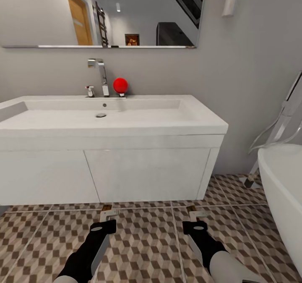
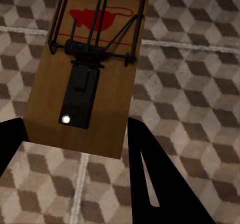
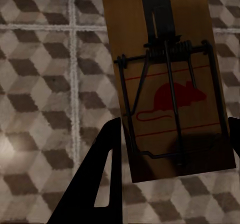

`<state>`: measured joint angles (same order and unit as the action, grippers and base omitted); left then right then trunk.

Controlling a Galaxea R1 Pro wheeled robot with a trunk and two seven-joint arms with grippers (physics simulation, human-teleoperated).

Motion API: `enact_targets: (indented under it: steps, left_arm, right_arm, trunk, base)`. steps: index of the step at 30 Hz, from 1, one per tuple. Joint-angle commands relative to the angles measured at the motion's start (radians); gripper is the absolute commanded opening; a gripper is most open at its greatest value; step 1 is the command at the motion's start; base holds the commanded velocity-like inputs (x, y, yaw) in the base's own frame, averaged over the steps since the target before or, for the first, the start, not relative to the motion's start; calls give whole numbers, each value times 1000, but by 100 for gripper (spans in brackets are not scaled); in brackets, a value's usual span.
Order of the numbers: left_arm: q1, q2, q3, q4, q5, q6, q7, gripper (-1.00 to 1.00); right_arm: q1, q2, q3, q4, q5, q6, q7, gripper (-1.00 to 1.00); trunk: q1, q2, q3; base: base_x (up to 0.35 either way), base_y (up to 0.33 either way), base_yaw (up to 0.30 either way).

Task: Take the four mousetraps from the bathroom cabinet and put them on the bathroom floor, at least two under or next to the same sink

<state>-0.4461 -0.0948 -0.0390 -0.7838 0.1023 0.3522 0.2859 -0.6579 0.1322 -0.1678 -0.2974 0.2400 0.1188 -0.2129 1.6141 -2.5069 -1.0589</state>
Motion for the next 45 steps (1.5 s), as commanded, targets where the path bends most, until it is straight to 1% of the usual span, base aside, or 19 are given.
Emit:
enact_targets:
  steps: [1,15,25,28,30,32,37,39,41,42,45]
  left_arm:
    - [0,0,-4,-2,7,6,7,-100]
    - [0,-3,-1,-2,11,14,7,-100]
    - [0,-4,-3,-2,12,16,7,-100]
    - [-7,-8,-3,-9,13,18,7,-100]
    - [-29,-16,-3,-12,14,40,7,-100]
    - [-60,-25,-4,-11,13,83,6,-100]
    - [-109,-26,-4,-22,8,109,7,-100]
    - [-114,-24,-4,-36,7,111,7,-100]
    - [-116,-26,-4,-45,7,113,7,-100]
    - [-116,-27,-4,-46,8,113,7,-100]
    - [-117,-27,-4,-41,8,113,7,-100]
  right_arm:
    - [0,0,-5,-1,8,7,7,-100]
    - [0,1,-6,4,8,7,30,-100]
    - [0,0,-7,4,9,7,30,-100]
    - [-5,0,-7,4,10,12,30,-100]
    - [-18,2,-7,3,11,27,29,-100]
    - [-46,4,-8,3,10,37,29,-100]
    - [-114,5,-8,3,6,49,25,-100]
    - [-135,9,-9,4,4,53,25,-100]
    - [-146,30,-9,4,4,54,24,-100]
    - [-148,36,-9,4,4,53,24,-100]
    - [-151,42,-9,6,3,51,23,-100]
  trunk:
    - [0,0,-1]
    - [0,0,-1]
    - [4,-3,-40]
    - [6,-3,-51]
    - [7,-4,-59]
    - [7,-4,-67]
    - [10,-6,-86]
    - [11,-6,-94]
    - [12,-6,-101]
    - [12,-7,-105]
    - [13,-7,-117]
  base:
    - [12,0,0]
    - [1,0,0]
    - [0,0,0]
    - [0,0,0]
    - [0,0,0]
    - [0,0,0]
    - [0,0,0]
    - [0,0,0]
    - [0,0,0]
    - [0,0,0]
    - [0,0,0]
